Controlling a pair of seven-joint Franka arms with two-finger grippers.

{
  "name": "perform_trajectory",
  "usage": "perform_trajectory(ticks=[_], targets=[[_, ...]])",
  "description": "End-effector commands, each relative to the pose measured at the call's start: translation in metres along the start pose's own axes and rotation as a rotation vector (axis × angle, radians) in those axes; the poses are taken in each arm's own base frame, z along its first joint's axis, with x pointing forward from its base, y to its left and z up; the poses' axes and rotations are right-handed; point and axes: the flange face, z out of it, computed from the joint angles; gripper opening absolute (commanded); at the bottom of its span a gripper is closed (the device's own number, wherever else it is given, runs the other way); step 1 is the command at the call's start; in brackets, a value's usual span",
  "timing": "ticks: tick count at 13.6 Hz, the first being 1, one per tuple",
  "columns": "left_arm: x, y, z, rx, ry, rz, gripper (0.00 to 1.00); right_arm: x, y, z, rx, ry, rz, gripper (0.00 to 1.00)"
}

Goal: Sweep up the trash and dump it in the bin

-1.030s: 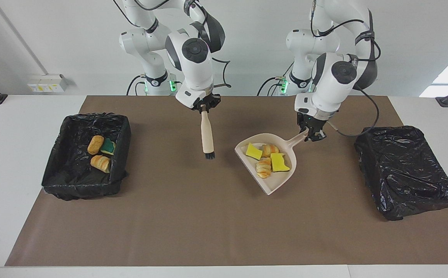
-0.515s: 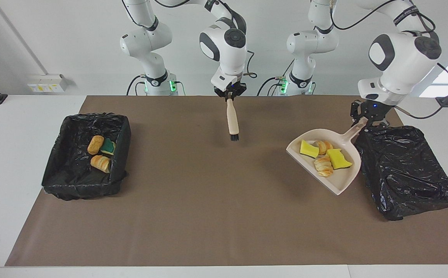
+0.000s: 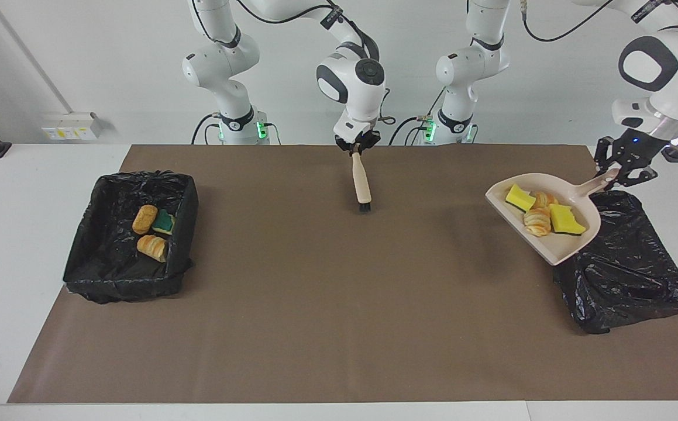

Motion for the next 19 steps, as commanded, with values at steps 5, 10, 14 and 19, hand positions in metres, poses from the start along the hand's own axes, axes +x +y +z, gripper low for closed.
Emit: perform_trajectory(ticks=[5, 10, 14, 19], targets=[[-0.078, -0.032, 0.004, -0.001, -0.194, 0.087, 0.0, 0.007, -0.014, -0.013, 0.002, -0.019, 0.039, 0.92], [-0.071, -0.052, 0.002, 0.06, -0.402, 0.18, 0.0, 0.038, 0.017, -0.085, 0.016, -0.021, 0.035, 1.0], [-0.007, -0.072, -0.007, 0.095, -0.628, 0.176, 0.0, 0.072, 0.079, -0.149, 0.019, -0.026, -0.051, 1.0], [0.035, -0.081, -0.024, 0.122, -0.822, 0.236, 0.0, 0.112, 0.167, -0.219, 0.0, 0.05, -0.151, 1.0]])
